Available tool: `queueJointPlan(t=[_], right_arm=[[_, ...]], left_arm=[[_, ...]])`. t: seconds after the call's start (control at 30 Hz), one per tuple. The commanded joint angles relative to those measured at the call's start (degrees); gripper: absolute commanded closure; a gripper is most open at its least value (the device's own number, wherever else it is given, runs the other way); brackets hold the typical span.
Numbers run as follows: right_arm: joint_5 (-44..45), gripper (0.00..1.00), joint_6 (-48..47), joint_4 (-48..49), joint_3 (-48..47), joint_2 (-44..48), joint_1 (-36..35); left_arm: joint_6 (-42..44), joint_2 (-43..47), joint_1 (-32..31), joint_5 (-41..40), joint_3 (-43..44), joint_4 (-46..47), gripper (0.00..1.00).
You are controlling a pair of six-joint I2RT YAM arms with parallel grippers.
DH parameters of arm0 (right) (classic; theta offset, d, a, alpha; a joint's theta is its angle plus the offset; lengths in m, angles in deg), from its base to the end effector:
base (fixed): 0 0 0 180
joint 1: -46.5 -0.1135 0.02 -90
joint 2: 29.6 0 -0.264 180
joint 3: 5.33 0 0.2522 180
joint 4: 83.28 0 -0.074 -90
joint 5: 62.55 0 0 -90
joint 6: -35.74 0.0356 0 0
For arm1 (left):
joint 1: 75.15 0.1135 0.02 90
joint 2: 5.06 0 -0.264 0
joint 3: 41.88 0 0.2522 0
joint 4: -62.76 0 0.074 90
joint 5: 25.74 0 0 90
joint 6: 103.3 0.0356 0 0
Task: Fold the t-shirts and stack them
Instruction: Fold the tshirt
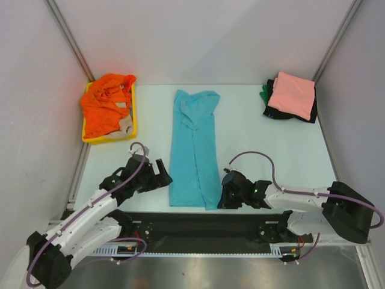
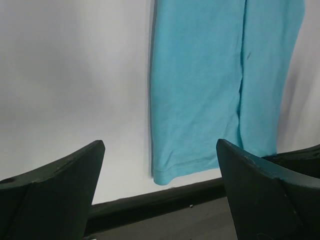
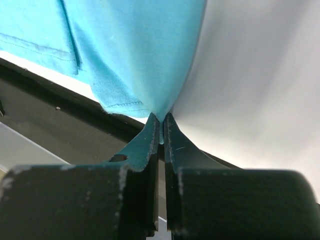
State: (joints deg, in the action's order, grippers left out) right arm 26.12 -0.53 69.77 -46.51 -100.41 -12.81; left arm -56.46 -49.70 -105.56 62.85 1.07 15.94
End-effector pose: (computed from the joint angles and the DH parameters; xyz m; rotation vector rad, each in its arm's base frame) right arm 0.1079 0.1834 0.1467 -0.1436 2.7488 0.7068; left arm 0.1357 -0.0786 0.2095 -0.2885 2.4772 -0.5411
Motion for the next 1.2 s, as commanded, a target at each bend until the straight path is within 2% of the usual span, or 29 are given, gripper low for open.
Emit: queueJointPlan(t=[0.0,0.13,0.27,0.33,0.57,0.6,0.77,0.87,0.9,1.0,1.17], right_arm=[[2.0,1.0,-0.6,-2.3,1.5,1.2,0.4],[2.0,1.0,-0.7,-1.2,1.2,0.4,0.1],[1.9,1.0,-1.1,-0.6,0.4,-0.5,-0.2],[2.0,1.0,-1.2,-0.3,0.0,-0.8,-0.4],[1.9,1.0,-1.4,0.1,-0.6,-2.2,-0.6],[2.0,1.0,-1.3,0.2,-0.5,-2.2,-0.6],[1.9,1.0,-1.2,0.4,-0.5,-2.6,-0.7],[1.9,1.0,-1.1,1.0,-0.2,-2.8,-0.8],[1.9,1.0,-1.1,1.3,0.1,-2.9,-0.9],[1.9,1.0,-1.1,2.6,0.7,-3.9,-1.2],[2.2,1.0,-1.8,1.5,1.0,-3.0,-4.3]], left_arm=[[-2.7,-1.3,-2.5,0.4,-2.9,3.2,0.01],[-5.0,-0.5,-5.8,3.1,-7.3,5.5,0.07],[-7.6,0.6,-9.1,2.5,-9.4,5.6,0.14],[-8.6,0.6,-9.6,3.4,-10.7,7.3,0.22],[-10.3,-0.6,-12.0,3.9,-12.0,9.5,0.34],[-10.4,-0.7,-12.1,4.3,-12.6,9.9,0.39],[-10.9,-0.7,-12.5,5.4,-13.7,11.3,0.52],[-11.4,-0.6,-13.2,6.2,-14.8,13.2,0.67],[-11.5,-1.1,-13.4,6.2,-15.4,13.8,0.79],[-11.7,-2.2,-14.7,5.2,-15.1,14.8,1.0],[-13.4,-0.5,-18.5,3.6,-14.1,11.8,1.0]])
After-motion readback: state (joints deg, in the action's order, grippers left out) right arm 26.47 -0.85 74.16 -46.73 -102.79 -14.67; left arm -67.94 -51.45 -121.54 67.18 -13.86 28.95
